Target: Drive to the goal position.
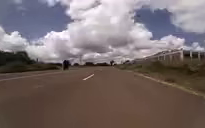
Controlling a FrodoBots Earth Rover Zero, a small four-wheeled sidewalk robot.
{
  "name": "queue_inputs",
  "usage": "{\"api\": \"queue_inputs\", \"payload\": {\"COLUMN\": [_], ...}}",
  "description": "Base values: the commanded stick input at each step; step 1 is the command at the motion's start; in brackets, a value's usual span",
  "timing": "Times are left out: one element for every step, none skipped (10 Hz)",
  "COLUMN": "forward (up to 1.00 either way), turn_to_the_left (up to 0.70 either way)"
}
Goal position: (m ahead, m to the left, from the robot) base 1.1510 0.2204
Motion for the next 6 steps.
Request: {"api": "queue_inputs", "payload": {"forward": [1.00,1.00,1.00,1.00,1.00,1.00], "turn_to_the_left": [0.00,0.00,0.00,0.00,0.00,-0.05]}}
